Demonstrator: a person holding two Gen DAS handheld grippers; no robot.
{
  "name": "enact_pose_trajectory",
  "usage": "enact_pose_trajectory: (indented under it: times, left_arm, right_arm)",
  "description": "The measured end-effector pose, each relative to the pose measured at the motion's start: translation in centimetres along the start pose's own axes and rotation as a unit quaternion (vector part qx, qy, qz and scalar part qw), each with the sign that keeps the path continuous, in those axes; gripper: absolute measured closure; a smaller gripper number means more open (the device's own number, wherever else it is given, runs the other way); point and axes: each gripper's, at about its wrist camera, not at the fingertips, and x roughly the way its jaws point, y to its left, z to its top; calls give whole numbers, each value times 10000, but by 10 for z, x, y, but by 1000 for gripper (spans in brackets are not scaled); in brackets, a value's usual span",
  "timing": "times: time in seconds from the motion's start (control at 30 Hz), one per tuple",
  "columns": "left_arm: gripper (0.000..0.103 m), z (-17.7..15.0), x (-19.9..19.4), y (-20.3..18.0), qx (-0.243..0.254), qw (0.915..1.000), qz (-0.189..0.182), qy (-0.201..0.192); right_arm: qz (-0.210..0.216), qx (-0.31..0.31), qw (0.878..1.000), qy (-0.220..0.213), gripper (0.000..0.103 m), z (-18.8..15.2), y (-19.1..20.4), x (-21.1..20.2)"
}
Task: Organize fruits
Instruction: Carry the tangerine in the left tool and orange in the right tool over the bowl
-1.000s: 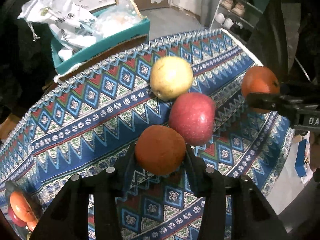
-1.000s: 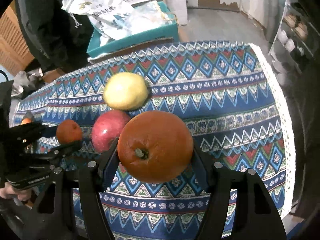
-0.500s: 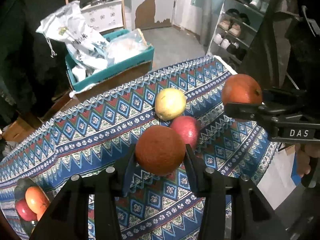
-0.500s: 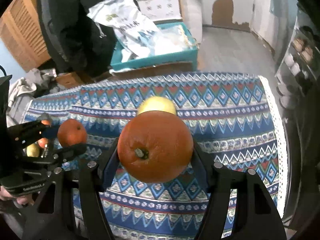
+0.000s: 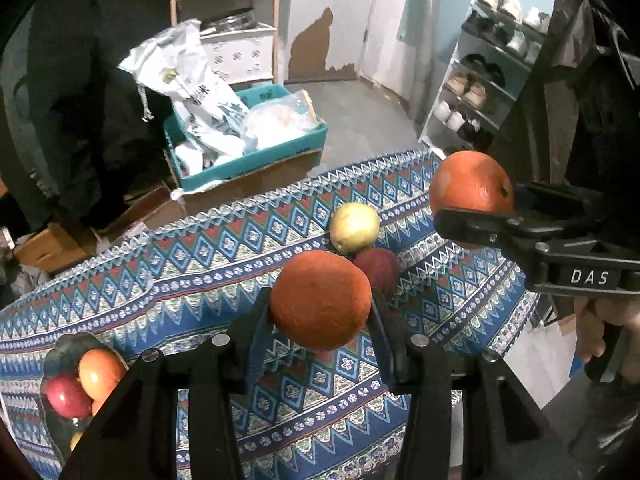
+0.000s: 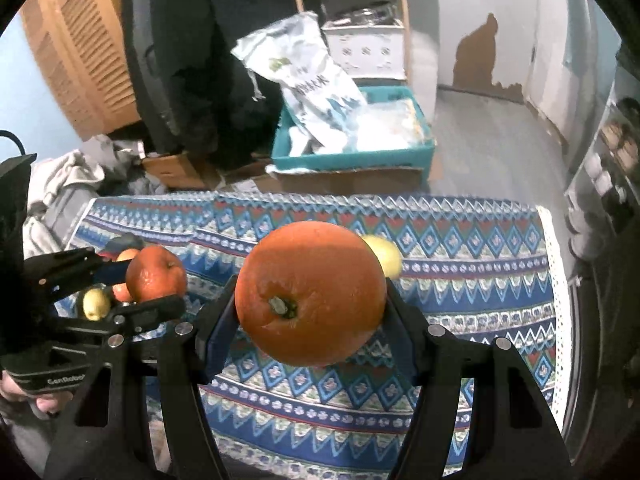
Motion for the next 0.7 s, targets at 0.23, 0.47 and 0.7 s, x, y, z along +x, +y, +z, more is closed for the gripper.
enact_pose_trajectory:
  times: [0.23,0.47,0.7]
  left_arm:
    - [57,-6,-22,19,-176,9997,68,-129]
    - [57,-11,-38,34,-267,9992,162,-248]
    - [57,-17,-52,50,-418,9984,186,-329]
  right_arm:
    - [140,-229,9996,-80,37,10,28,-7]
    - [345,-469,9982,-140,37,22,58,-12]
    - [517,-673,9963,-151,37,33,90,-12]
